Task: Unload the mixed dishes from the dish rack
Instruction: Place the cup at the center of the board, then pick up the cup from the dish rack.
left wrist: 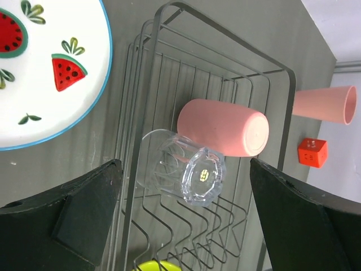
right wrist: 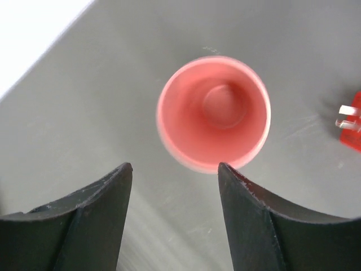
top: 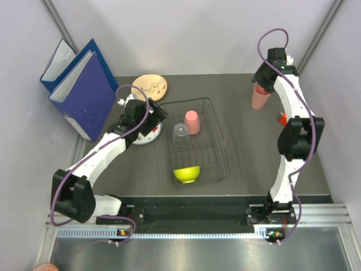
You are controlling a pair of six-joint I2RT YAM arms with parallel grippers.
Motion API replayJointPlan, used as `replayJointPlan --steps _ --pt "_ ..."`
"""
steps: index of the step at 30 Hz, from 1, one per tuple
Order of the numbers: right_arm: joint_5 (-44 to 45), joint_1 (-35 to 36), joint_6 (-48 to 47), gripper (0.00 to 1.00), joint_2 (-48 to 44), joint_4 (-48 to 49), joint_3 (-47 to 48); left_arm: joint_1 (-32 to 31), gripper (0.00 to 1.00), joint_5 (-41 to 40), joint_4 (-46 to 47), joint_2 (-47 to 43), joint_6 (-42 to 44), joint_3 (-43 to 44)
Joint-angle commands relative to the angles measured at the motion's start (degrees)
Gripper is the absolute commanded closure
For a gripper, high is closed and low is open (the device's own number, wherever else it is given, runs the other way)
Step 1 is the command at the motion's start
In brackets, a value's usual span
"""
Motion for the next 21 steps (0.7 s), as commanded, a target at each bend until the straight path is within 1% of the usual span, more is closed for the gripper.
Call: replayJointPlan --steps 1,2,3,6,7,8,9,10,11,12,13,14,16,18,21 --pt "-3.0 2.4 1.2 0.37 -21.1 18.8 -12.8 -1.2 0.01 -3.0 0.5 -1.5 5.4 4.1" --pt "-0.9 4.9 0.4 0.34 -23.9 20.8 -14.9 -1.5 0.01 -4.9 -0.8 -1.2 6.3 5.0" --pt "0.1 6.2 -0.2 0.33 -28.5 22.2 -16.5 -1.8 0.01 -5.7 -1.4 -1.0 6.9 5.7" --pt "1.6 11.2 -1.9 0.32 -34.9 23.7 -20.9 -3.0 0.01 -6.6 -1.4 -1.0 9.0 7.1" --pt "1.7 12.7 -2.2 0.32 -36.6 25.3 -24.6 -4.1 0.01 -6.7 -0.9 -1.0 10.4 7.0" --pt "1.3 15.9 -3.2 0.32 -38.4 26.6 -26.9 -5.0 0.01 -7.5 -0.2 -0.8 11.3 7.0" --pt "1.6 17.8 -3.6 0.32 -42.1 28.4 -29.7 -5.8 0.01 -8.0 0.8 -0.4 12.4 7.6" --pt "2.2 19.7 -3.7 0.32 -44.0 32.0 -35.7 -8.1 0.01 -8.8 1.2 0.1 15.5 8.3" --pt "2.9 23.2 -3.9 0.33 -47.5 33.9 -38.9 -9.4 0.01 -9.6 1.4 2.0 17.4 9.0" --pt "2.8 24.7 -4.0 0.33 -49.0 36.0 -42.0 -10.5 0.01 -10.9 1.5 3.3 19.3 11.1" --pt "2.9 26.1 -4.1 0.33 -50.3 38.5 -46.8 -12.4 0.01 -11.2 1.7 4.8 23.6 12.3" --pt "3.9 28.5 -3.7 0.33 -52.3 39.2 -48.7 -13.2 0.01 -11.7 1.7 7.8 25.6 13.5" --pt "4.8 30.4 -3.7 0.34 -53.9 40.0 -52.5 -14.5 0.01 -13.0 -0.4 11.3 29.1 18.1" --pt "6.3 32.5 -4.1 0.34 -55.6 39.8 -54.2 -14.7 0.01 -13.1 -1.4 15.8 30.8 21.9" --pt "7.2 34.0 -4.6 0.34 -57.6 39.9 -56.9 -15.1 0.01 -12.3 -1.4 20.6 33.4 25.3"
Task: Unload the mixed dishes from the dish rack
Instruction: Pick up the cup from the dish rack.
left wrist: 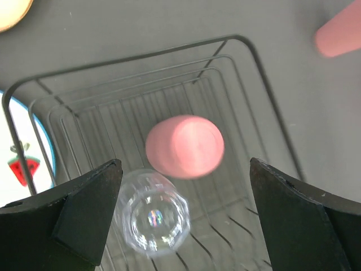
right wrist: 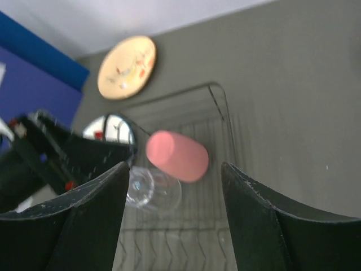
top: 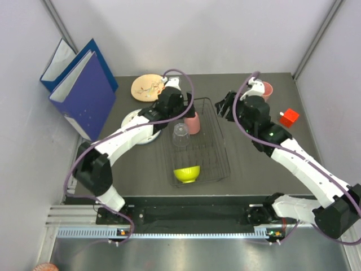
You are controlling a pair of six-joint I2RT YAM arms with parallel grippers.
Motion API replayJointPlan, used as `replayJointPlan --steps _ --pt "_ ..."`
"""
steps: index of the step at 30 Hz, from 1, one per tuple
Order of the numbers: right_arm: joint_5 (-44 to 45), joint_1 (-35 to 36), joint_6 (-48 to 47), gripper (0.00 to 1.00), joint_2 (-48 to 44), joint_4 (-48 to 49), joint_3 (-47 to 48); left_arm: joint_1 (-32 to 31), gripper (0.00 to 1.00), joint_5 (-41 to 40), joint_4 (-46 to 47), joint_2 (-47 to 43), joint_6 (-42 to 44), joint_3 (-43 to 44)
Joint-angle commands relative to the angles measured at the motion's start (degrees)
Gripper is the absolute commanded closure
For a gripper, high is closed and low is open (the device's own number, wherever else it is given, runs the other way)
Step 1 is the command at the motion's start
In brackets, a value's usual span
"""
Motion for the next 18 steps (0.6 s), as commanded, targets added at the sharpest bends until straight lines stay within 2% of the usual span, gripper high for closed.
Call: replayJointPlan --steps 1,5,13,18 --pt "3.5 2.2 -1.5 0.34 -4.3 4.5 -2.6 -0.2 0.01 -1.5 -0.3 5.3 7.5 5.8" --pt "3.5 2.4 -1.3 0.34 -6.0 4.1 -4.9 -0.7 0.01 -1.1 -0.8 10.8 7.8 8.5" --pt "3.0 2.4 -1.8 0.35 -9.2 3.8 -6.9 -2.0 0.01 -0.9 0.1 15.0 7.5 10.9" --pt "3.2 2.4 -2.0 0.35 -8.9 3.5 -7.3 -2.6 0.08 -0.8 -0.9 17.0 7.9 12.1"
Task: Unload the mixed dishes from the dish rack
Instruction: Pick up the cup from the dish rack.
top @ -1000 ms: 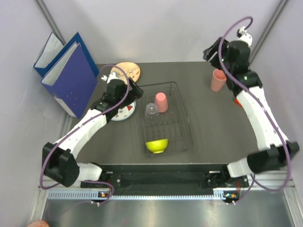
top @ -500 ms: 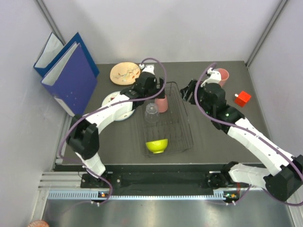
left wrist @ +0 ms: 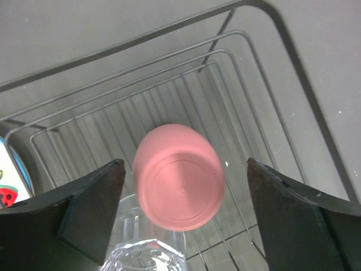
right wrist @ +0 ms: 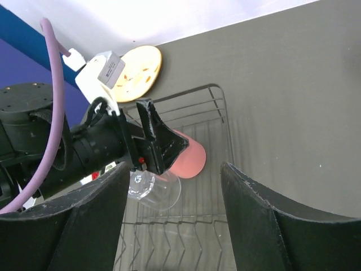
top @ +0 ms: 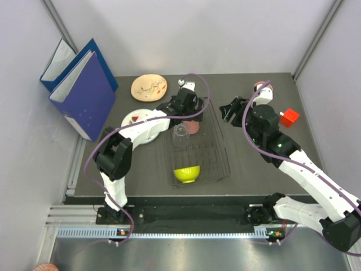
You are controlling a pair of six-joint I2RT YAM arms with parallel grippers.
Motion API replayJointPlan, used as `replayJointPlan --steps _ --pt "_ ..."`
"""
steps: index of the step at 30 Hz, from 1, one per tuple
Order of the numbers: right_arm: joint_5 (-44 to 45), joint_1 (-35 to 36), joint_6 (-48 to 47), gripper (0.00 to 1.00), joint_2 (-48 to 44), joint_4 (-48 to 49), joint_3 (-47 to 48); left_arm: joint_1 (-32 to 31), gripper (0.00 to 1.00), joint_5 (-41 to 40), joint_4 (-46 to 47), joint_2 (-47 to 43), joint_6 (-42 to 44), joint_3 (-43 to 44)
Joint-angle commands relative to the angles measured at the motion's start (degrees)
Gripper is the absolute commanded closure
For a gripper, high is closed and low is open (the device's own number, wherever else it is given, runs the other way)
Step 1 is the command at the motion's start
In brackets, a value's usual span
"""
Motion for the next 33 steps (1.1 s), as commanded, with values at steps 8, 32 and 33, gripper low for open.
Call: replayJointPlan --steps 8,32,33 --pt "1.3 0.6 -0.2 0.36 -0.4 2.0 -2.4 -0.6 0.39 -0.7 -0.5 0.1 1.6 1.6" --pt "7.1 0.6 1.9 0.35 -6.7 1.2 -1.9 -0.4 0.94 7.4 0.1 -14.1 -0.4 9.7" --pt "7.0 0.6 2.1 0.3 -7.5 3.5 -3.4 -0.2 0.95 9.1 1.7 -14.7 -1.1 9.1"
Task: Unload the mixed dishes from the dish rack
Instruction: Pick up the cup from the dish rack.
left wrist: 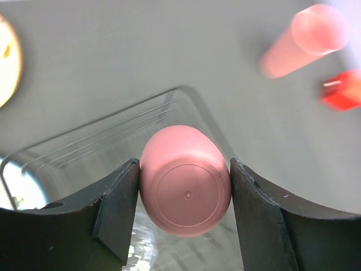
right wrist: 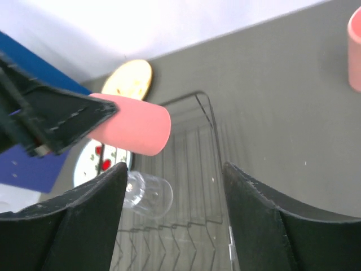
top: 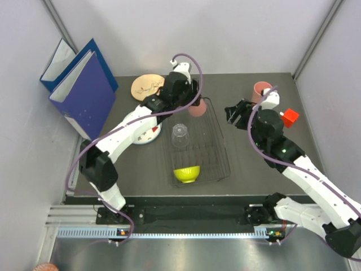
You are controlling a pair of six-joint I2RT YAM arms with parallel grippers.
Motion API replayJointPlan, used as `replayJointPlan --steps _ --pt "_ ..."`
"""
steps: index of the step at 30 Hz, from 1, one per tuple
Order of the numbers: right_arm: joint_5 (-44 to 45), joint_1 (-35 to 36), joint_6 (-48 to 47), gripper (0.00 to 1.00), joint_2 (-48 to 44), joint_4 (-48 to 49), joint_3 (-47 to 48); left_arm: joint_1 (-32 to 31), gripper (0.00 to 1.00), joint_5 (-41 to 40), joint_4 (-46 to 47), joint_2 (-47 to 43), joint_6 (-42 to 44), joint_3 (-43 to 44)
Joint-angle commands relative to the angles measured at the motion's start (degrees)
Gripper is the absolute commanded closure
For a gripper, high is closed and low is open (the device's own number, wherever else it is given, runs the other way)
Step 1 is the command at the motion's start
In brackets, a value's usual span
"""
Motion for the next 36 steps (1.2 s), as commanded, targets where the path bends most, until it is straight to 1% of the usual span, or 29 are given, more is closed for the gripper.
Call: replayJointPlan --steps 1,2,3,4,5,6,7,8,9,10,11,12,13,14,15,16,17,18,20,25,36 --pt "3.6 0.4 1.6 0.28 -5.2 5.7 -1.7 0.2 0.99 9.4 6.1 -6.9 -2.7 1.1" --pt "2.8 0.5 1.9 0.27 -7.1 7.3 -2.7 0.2 1.0 12.8 7.1 -7.7 -3.4 0.6" --pt "2.2 0.5 2.3 0.27 -8.1 9.5 -4.4 0.5 1.0 14.5 9.4 -8.4 -4.8 -0.6" --pt "1.4 0.5 2.9 0.28 -9.0 9.6 -4.7 0.7 1.0 16.0 10.7 -9.6 -5.6 -1.2" --pt "-1.1 0.4 2.9 0.28 -9.8 9.6 -4.7 0.8 1.0 17.4 11.8 -10.2 -6.6 -2.0" --pt "-2.7 0.3 2.8 0.28 -10.1 9.6 -4.5 1.4 1.0 21.4 13.6 -10.7 -8.3 -3.8" --pt "-4.7 0.3 2.8 0.28 -10.5 11.4 -4.6 1.8 1.0 23.3 17.0 -11.7 -9.4 -4.7" --pt "-8.5 0.2 2.8 0.28 -11.3 12.4 -4.9 2.1 1.0 25.8 19.2 -12.1 -10.6 -6.8" --pt "-10.2 0.1 3.2 0.28 -12.0 15.0 -6.1 3.0 1.0 29.7 22.0 -12.6 -14.0 -8.1" --pt "-11.4 0.1 4.4 0.28 -12.7 16.1 -6.7 3.6 1.0 31.9 27.9 -13.6 -16.1 -9.6" --pt "-12.8 -0.1 5.1 0.29 -14.2 17.5 -7.3 4.3 1.0 33.4 31.2 -14.2 -18.5 -13.2" --pt "-13.5 -0.3 5.7 0.29 -14.9 19.7 -8.8 5.7 1.0 34.9 34.7 -14.6 -24.1 -15.2" --pt "-13.9 -0.5 6.9 0.3 -15.7 21.2 -9.6 6.5 1.0 38.1 39.4 -15.2 -27.2 -17.3" --pt "-15.5 -1.2 7.5 0.3 -17.0 22.4 -10.3 7.2 1.0 39.2 47.4 -15.4 -30.2 -21.0" --pt "-16.4 -1.6 8.2 0.31 -17.2 24.3 -11.5 8.6 1.0 40.5 51.9 -15.4 -36.0 -22.4" --pt "-17.4 -2.1 9.7 0.31 -17.5 25.0 -12.0 9.1 1.0 42.1 55.7 -15.0 -38.7 -23.8" --pt "-19.3 -3.2 10.4 0.31 -17.7 25.7 -12.4 9.5 1.0 42.7 62.7 -14.6 -41.3 -26.1" --pt "-20.1 -3.5 11.0 0.31 -17.7 26.6 -13.2 10.2 1.0 43.0 65.4 -14.3 -45.4 -27.0" --pt "-22.6 -4.8 12.5 0.31 -17.2 27.9 -13.6 10.5 1.0 43.8 70.3 -13.5 -47.7 -28.0" --pt "-24.6 -5.3 12.9 0.32 -15.2 29.5 -13.6 10.5 1.0 44.4 74.2 -13.0 -50.8 -28.8" --pt "-28.6 -5.3 13.9 0.32 -6.3 38.3 -10.4 9.8 1.0 45.2 75.5 -11.9 -52.6 -28.9"
